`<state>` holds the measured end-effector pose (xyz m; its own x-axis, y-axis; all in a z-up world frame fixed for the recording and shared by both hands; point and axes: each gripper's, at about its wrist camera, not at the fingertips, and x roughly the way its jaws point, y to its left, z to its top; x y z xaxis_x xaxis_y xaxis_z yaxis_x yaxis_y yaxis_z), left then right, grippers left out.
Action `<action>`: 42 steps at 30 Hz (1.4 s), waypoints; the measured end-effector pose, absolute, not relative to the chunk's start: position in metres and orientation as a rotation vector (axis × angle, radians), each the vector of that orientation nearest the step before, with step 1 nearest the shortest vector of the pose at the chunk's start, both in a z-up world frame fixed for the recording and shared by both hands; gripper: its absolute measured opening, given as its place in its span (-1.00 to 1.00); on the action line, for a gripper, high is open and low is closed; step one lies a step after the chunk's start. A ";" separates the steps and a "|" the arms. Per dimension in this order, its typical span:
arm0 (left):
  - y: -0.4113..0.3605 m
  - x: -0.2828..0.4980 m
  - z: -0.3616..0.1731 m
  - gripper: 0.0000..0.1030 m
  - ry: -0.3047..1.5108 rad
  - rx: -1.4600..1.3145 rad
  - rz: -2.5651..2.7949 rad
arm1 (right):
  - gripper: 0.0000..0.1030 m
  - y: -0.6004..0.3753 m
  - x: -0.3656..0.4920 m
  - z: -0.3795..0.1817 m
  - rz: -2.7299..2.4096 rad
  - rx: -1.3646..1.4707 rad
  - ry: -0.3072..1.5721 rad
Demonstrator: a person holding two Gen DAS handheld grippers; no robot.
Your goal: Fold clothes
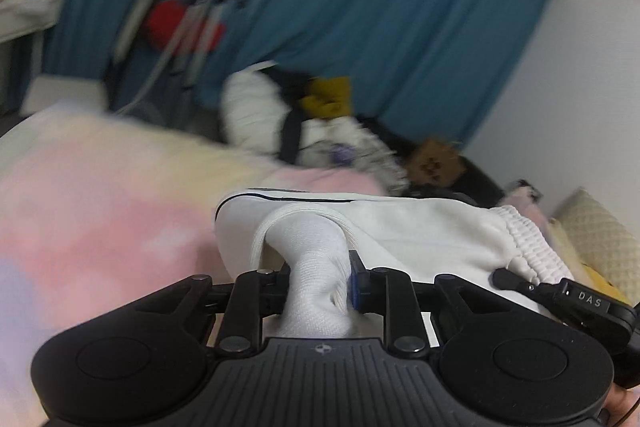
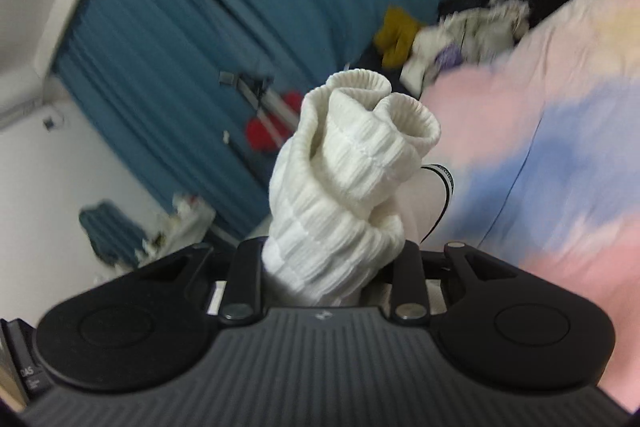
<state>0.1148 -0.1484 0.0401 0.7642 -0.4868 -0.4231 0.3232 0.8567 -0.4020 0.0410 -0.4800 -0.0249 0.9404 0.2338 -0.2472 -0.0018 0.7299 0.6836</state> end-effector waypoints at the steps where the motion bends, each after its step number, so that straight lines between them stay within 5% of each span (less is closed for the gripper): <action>1: -0.174 0.123 0.043 -0.52 0.530 -0.308 -0.477 | -0.40 -0.498 0.039 -0.020 0.114 0.744 0.306; 7: -0.336 0.185 0.017 -0.51 0.523 -0.241 -0.652 | -0.40 -0.617 0.037 -0.015 -0.090 0.720 0.216; 13: -0.459 0.239 -0.072 -0.51 0.619 -0.146 -0.775 | -0.40 -0.701 0.048 -0.077 -0.288 0.739 0.289; 23: -0.462 0.243 -0.207 -0.25 0.740 0.031 -0.877 | -0.36 -0.726 0.038 -0.215 -0.399 0.878 0.482; 30: -0.427 0.211 -0.175 -0.06 0.718 0.054 -0.843 | -0.17 -0.709 0.012 -0.186 -0.422 0.890 0.544; 35: -0.389 0.168 -0.116 0.52 0.654 0.079 -0.817 | -0.11 -0.680 -0.026 -0.157 -0.453 0.813 0.587; 42: -0.328 0.088 -0.046 0.80 0.551 0.080 -0.813 | -0.11 -0.629 -0.079 -0.098 -0.478 0.658 0.533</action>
